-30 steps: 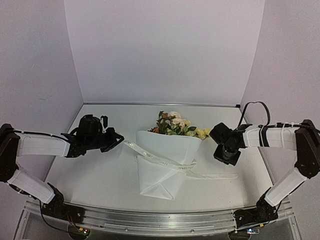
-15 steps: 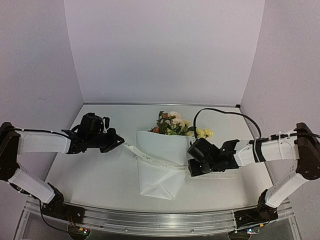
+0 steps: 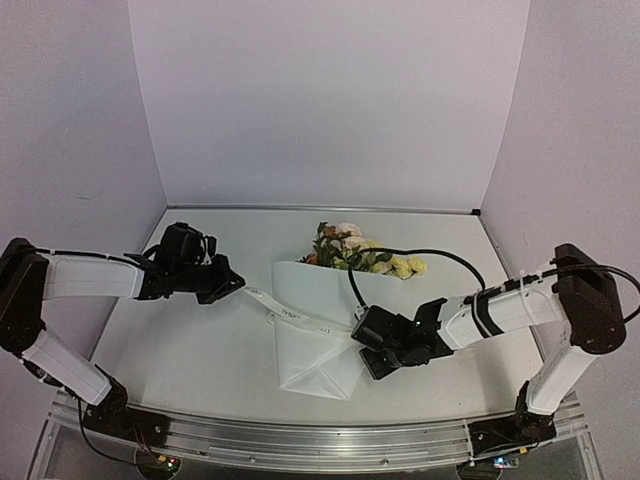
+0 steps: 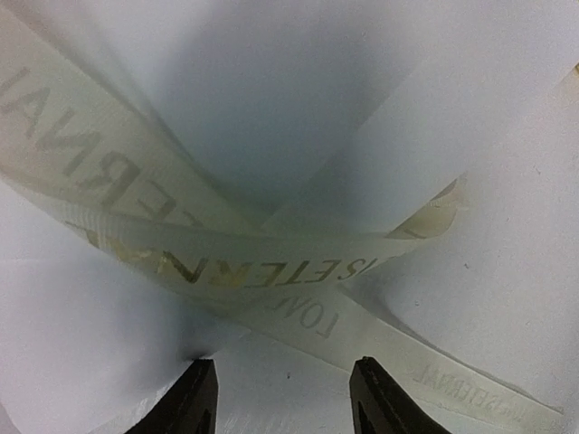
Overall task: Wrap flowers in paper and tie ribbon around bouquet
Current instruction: Tie the ribbon around the folded bouquet.
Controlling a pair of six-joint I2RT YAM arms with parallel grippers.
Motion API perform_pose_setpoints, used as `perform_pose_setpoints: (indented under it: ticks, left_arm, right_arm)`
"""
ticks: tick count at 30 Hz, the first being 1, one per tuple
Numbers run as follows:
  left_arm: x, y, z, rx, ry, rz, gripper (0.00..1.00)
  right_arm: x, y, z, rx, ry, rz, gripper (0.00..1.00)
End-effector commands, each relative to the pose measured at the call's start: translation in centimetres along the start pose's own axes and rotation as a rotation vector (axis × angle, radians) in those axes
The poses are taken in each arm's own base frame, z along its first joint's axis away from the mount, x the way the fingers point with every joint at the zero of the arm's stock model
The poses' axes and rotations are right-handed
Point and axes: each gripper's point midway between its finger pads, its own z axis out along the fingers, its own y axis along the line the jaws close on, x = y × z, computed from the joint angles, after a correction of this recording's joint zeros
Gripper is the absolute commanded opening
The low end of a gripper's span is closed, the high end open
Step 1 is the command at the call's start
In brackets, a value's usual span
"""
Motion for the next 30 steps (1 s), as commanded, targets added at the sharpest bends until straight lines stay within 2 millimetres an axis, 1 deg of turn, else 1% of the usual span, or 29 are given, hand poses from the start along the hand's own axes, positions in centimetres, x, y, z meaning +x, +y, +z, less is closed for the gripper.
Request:
perform_pose_setpoints:
  ticks: [1, 4, 8, 11, 13, 15, 16, 19, 22, 25, 30]
  left_arm:
    - [-1.6, -2.1, -0.2, 0.052, -0.019, 0.006, 0.0]
    - [-1.7, -2.1, -0.2, 0.052, -0.019, 0.006, 0.0]
    - [-1.7, -1.9, -0.2, 0.047, -0.02, 0.003, 0.0]
    - [-1.7, -1.7, -0.1, 0.043, -0.019, 0.0, 0.0]
    - [-1.7, -1.6, 0.0, 0.043, -0.017, -0.002, 0.0]
    - [-1.8, -1.6, 0.0, 0.043, -0.015, -0.005, 0.0]
    - [-1.8, -1.6, 0.0, 0.043, -0.015, -0.006, 0.0]
    - [-1.9, -1.3, -0.1, 0.031, -0.019, -0.009, 0.0]
    - [-2.1, -0.5, -0.5, -0.002, -0.035, -0.019, 0.0]
    - [-2.1, 0.9, -1.0, -0.057, -0.047, -0.036, 0.0]
    - [-1.8, 3.0, -1.6, -0.108, -0.062, -0.072, 0.0]
  right_arm:
    - [-1.9, -1.5, 0.0, 0.153, -0.044, -0.033, 0.53]
    - [-2.4, -2.3, 0.0, 0.217, -0.064, -0.044, 0.46]
    - [-2.7, -3.1, -0.3, 0.262, -0.087, -0.046, 0.42]
    - [-2.6, -3.1, -0.1, 0.262, -0.083, -0.055, 0.41]
    - [-2.5, -2.7, 0.3, 0.256, -0.069, -0.066, 0.36]
    - [-2.4, -2.4, 0.7, 0.247, -0.056, -0.067, 0.29]
    - [-2.3, -2.3, 0.8, 0.246, -0.053, -0.063, 0.23]
    - [-2.1, -2.8, 0.6, 0.259, -0.064, -0.038, 0.0]
    - [-2.1, -4.1, -0.5, 0.291, -0.089, 0.012, 0.0]
    - [-1.8, -5.9, -1.8, 0.319, -0.085, 0.09, 0.0]
    - [-1.0, -8.1, -2.5, 0.322, -0.046, 0.211, 0.0]
